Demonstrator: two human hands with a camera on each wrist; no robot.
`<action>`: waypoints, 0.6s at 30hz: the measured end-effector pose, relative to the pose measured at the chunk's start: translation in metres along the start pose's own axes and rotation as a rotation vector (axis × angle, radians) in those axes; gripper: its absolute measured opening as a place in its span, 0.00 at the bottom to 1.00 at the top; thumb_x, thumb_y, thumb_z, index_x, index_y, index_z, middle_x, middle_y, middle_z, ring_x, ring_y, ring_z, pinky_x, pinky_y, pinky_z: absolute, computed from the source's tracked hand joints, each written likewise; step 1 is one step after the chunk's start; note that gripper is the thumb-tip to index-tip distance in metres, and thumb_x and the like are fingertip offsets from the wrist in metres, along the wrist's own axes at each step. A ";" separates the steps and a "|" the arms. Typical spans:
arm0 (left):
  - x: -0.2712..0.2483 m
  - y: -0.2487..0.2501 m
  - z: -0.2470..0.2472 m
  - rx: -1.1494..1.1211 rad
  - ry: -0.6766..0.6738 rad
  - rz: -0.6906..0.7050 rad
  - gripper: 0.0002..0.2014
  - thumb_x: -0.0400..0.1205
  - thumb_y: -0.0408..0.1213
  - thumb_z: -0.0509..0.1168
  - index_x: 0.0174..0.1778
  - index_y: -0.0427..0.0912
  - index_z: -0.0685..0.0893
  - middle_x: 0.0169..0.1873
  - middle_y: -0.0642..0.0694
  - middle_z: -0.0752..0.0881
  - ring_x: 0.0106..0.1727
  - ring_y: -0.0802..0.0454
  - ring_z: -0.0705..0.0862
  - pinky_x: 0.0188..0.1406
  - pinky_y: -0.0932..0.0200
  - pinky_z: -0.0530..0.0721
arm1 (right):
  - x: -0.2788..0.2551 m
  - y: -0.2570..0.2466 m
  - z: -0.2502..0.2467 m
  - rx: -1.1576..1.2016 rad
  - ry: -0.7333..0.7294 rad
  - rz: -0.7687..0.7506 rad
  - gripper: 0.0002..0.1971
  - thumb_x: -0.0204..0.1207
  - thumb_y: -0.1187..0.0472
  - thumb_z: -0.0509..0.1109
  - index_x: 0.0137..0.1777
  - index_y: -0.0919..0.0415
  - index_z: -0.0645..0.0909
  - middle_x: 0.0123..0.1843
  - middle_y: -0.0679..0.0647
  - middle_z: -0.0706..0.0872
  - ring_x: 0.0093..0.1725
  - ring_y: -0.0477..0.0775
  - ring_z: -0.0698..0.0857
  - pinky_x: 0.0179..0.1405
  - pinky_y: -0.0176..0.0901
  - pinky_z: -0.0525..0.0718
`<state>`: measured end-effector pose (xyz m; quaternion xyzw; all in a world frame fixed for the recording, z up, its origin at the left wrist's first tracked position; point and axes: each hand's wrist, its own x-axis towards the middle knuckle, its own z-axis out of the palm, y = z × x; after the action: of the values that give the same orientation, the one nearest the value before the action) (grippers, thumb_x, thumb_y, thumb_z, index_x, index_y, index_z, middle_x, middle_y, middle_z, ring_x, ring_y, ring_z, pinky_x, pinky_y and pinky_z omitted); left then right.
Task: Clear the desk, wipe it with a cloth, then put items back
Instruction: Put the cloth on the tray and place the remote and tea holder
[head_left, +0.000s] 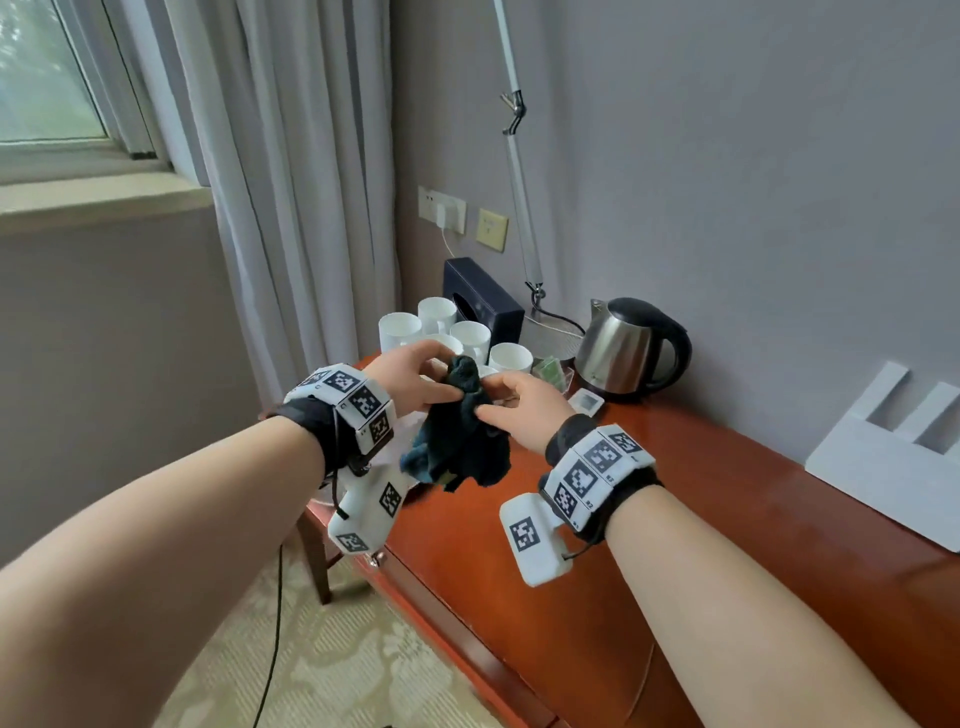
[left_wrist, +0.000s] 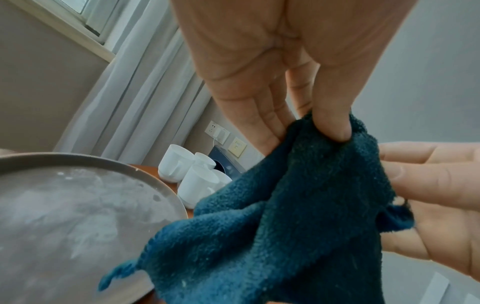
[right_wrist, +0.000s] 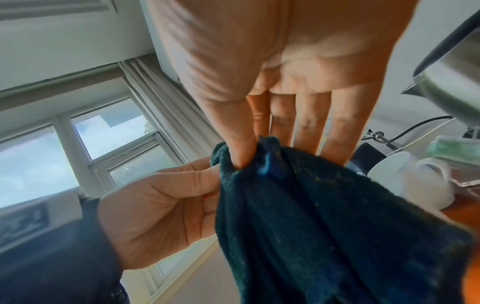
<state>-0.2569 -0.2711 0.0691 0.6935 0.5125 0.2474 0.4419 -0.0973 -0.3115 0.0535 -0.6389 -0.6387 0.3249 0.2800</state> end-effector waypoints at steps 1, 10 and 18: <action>0.010 -0.002 -0.012 0.010 -0.012 0.004 0.14 0.78 0.28 0.69 0.57 0.45 0.78 0.48 0.46 0.85 0.50 0.49 0.84 0.46 0.64 0.85 | 0.011 -0.007 0.003 0.012 0.008 0.009 0.20 0.77 0.64 0.69 0.68 0.62 0.77 0.63 0.56 0.84 0.62 0.55 0.83 0.63 0.40 0.78; 0.064 -0.024 -0.064 0.168 -0.039 0.011 0.16 0.77 0.33 0.70 0.60 0.46 0.79 0.55 0.45 0.86 0.55 0.46 0.86 0.58 0.55 0.85 | 0.079 -0.035 0.024 -0.070 -0.019 0.083 0.20 0.75 0.62 0.70 0.68 0.61 0.77 0.64 0.56 0.84 0.63 0.57 0.83 0.68 0.51 0.79; 0.092 -0.042 -0.070 0.250 -0.058 -0.075 0.20 0.77 0.34 0.71 0.65 0.44 0.78 0.59 0.43 0.85 0.58 0.46 0.84 0.59 0.57 0.82 | 0.116 -0.023 0.035 -0.122 -0.134 0.092 0.21 0.75 0.60 0.70 0.69 0.59 0.76 0.65 0.55 0.84 0.64 0.55 0.83 0.68 0.47 0.78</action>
<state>-0.3009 -0.1570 0.0567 0.7303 0.5520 0.1447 0.3756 -0.1424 -0.1971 0.0429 -0.6602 -0.6445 0.3401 0.1820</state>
